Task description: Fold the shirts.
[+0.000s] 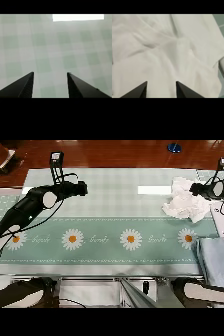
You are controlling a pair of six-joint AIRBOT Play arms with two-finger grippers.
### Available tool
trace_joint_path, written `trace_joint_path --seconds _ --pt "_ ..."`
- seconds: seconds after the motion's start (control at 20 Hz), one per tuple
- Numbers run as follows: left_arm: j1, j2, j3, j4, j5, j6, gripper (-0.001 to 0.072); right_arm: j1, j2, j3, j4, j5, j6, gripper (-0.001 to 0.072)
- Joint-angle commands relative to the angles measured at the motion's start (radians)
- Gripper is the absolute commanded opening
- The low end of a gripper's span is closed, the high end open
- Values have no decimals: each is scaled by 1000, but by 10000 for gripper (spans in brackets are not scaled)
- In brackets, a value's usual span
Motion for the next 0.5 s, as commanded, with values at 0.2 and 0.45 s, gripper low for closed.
trace_joint_path --seconds 0.2,0.45 --pt "-2 -19 9 -30 -124 -2 507 -88 -149 10 215 52 -81 391" --pt "71 26 150 -22 -458 89 507 -88 -219 93 543 209 -332 35"
